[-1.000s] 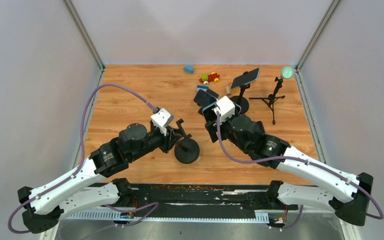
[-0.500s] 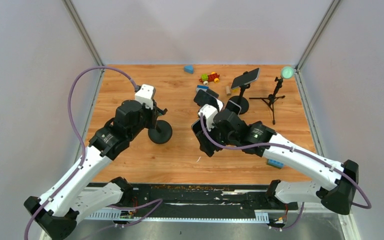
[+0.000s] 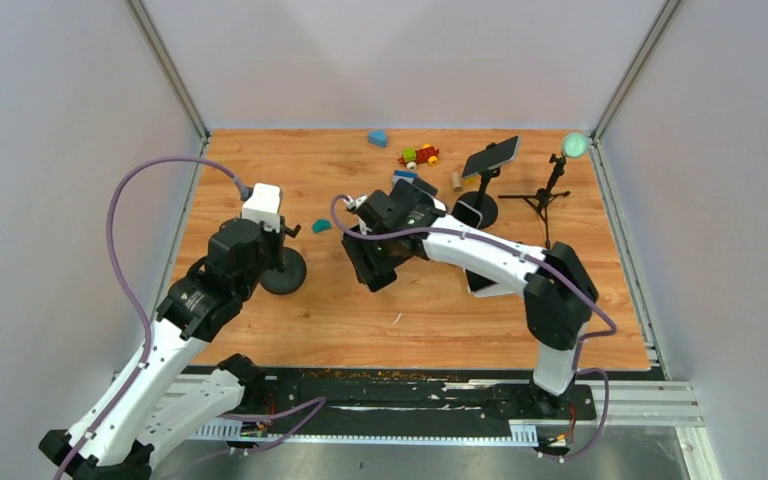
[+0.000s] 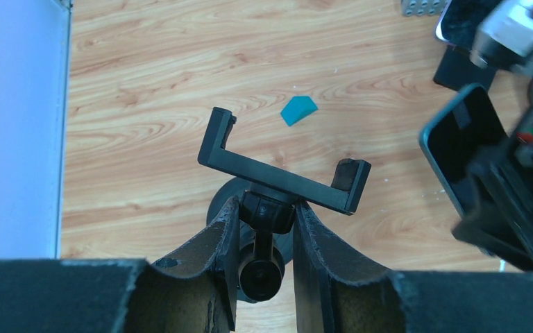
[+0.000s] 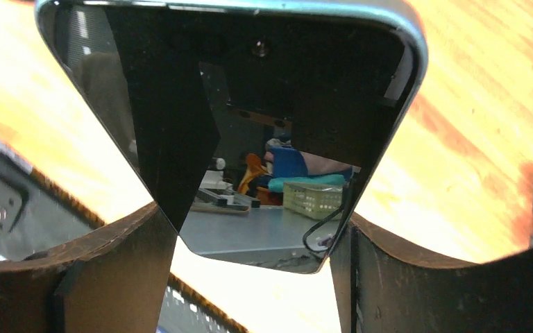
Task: Remove the phone from the phone stand
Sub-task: Place the phone at the center of the board.
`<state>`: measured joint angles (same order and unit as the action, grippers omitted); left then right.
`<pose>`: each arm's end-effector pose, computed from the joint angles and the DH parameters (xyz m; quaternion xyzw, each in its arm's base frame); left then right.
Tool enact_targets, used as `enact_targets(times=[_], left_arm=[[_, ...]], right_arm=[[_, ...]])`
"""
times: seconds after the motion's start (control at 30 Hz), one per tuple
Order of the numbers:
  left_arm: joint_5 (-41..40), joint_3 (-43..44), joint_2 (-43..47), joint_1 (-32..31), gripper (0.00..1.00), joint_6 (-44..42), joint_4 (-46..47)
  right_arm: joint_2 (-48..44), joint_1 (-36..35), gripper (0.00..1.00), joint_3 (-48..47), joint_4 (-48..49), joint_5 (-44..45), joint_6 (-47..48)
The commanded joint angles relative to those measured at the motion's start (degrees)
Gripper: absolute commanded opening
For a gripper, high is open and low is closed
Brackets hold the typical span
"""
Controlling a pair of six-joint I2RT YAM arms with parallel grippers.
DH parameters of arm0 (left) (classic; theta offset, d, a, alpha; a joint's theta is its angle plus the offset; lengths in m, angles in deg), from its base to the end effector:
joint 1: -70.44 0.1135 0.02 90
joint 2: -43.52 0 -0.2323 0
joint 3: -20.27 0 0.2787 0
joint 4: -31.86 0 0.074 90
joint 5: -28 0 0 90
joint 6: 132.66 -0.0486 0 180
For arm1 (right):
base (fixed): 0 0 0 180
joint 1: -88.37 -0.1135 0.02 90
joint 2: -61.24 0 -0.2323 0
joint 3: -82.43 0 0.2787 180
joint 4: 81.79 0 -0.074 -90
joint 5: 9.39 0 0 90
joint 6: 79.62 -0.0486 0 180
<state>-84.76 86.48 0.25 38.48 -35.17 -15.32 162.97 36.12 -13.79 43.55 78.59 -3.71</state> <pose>0.1931 -0.0983 0.3326 0.0698 0.8273 -0.0236 0.5569 0.2470 0.3218 0.2079 -0.3201 0.9116 0.1551 0.2061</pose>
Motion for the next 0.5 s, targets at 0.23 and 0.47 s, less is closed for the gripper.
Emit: enact_targets(times=[0.23,0.47], left_arm=[[-5.46,-5.47,8.75,0.24,0.00,-5.81,6.34],[-5.96,-8.67,11.70,0.32,0.00,-6.24,7.69]], right_arm=[[21.56,3.03,0.00,-19.85,2.77,6.93,-5.17],[28.75,3.89,0.04,-23.68,2.78,6.78,-5.16]])
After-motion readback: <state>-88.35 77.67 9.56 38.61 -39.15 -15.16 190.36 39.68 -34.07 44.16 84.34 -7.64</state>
